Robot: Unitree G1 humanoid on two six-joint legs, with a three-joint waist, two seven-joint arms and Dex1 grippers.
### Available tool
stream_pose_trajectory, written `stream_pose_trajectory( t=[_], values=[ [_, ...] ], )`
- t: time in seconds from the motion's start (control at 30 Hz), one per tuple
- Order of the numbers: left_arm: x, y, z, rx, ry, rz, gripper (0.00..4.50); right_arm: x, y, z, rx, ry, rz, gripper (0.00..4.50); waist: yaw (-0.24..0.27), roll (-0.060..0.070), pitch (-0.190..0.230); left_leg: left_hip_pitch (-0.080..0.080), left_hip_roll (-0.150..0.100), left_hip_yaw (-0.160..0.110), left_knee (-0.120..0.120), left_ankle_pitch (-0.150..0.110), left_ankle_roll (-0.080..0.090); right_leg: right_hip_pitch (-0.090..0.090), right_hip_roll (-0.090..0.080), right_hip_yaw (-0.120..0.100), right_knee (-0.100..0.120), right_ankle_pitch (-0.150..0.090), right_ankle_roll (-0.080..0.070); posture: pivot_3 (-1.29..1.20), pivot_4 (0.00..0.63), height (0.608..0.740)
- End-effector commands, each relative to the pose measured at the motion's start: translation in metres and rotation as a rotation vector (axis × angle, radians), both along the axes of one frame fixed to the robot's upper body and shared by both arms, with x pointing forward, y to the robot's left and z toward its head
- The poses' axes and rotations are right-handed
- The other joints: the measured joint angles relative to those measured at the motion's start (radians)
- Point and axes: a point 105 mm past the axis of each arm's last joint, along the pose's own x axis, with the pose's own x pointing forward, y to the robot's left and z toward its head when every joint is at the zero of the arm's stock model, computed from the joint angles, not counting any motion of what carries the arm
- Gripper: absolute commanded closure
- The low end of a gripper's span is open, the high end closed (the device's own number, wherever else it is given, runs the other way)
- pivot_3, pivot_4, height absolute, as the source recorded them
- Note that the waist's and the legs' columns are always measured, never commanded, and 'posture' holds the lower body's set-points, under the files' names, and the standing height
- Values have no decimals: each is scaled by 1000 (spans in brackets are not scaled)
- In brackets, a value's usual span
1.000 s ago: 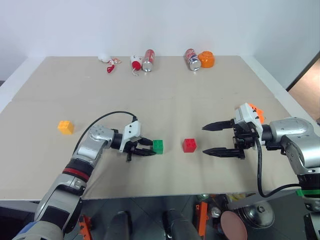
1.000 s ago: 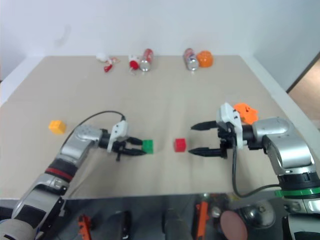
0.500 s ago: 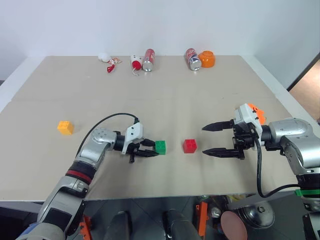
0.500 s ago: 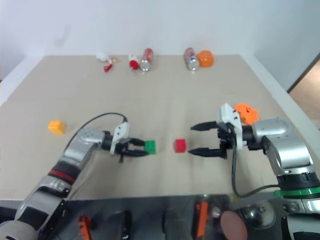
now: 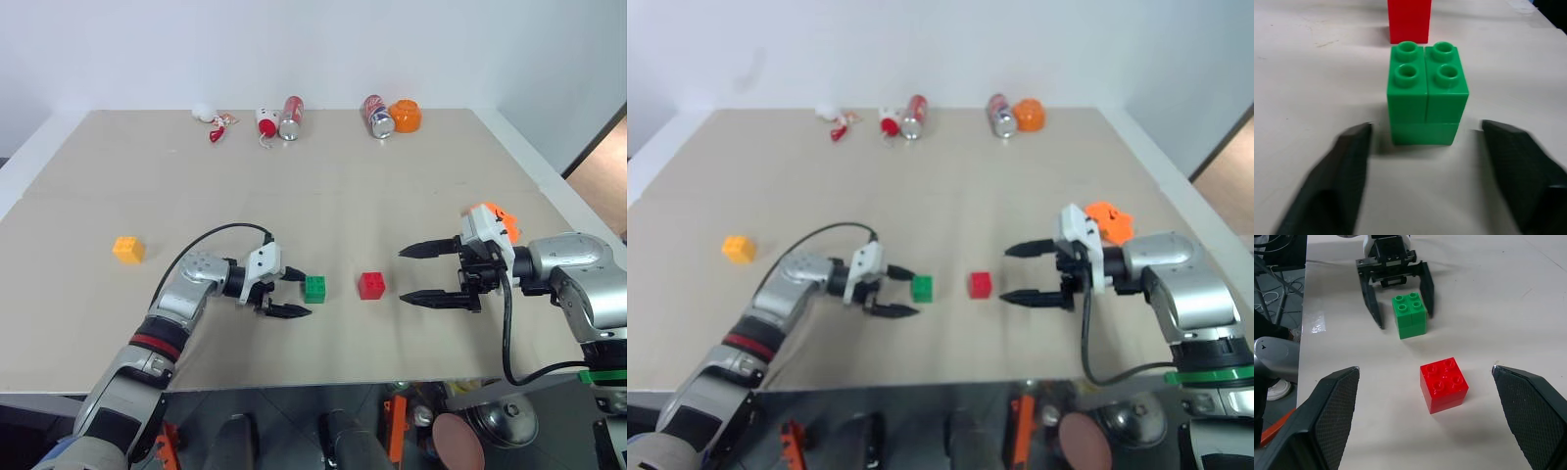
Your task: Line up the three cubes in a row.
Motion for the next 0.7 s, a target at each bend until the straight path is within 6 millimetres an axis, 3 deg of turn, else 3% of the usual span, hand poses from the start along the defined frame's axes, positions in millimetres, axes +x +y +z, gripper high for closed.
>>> stream_pose_trajectory(
  t=[0.03,0.13,0.27,0.37,0.47,0.6,0.7],
  values=[
    [7,5,13,-26,-28,20,43,3,1,14,4,-54,7,0,0,0,0,0,0,0,0,0,0,0,0,0,0,0,0,0,150,740],
    [12,14,18,-24,-47,53,43,4,2,15,9,-58,12,0,-1,0,0,0,0,0,0,0,0,0,0,0,0,0,0,0,150,740],
    [16,42,30,-7,-61,97,43,6,5,18,13,-64,24,0,-2,0,0,0,0,0,0,0,0,0,1,0,0,0,0,0,150,740],
    [12,65,36,22,-55,111,43,8,6,21,14,-69,31,0,-3,0,0,0,1,0,0,0,0,-1,1,0,0,0,0,0,150,740],
    [-4,96,47,38,-9,122,43,10,10,26,23,-83,49,0,-2,0,0,0,1,1,-1,0,0,-1,0,0,0,0,0,0,150,740],
    [-26,120,72,-99,84,218,43,11,25,39,81,-121,80,0,-2,0,0,0,2,2,-3,0,-1,-2,0,0,0,0,-1,0,150,740],
    [-22,136,81,-207,75,410,43,14,39,53,169,-157,81,0,-2,0,0,0,3,1,-4,-1,-1,-3,0,-2,0,-1,-2,0,150,740]
  ],
)
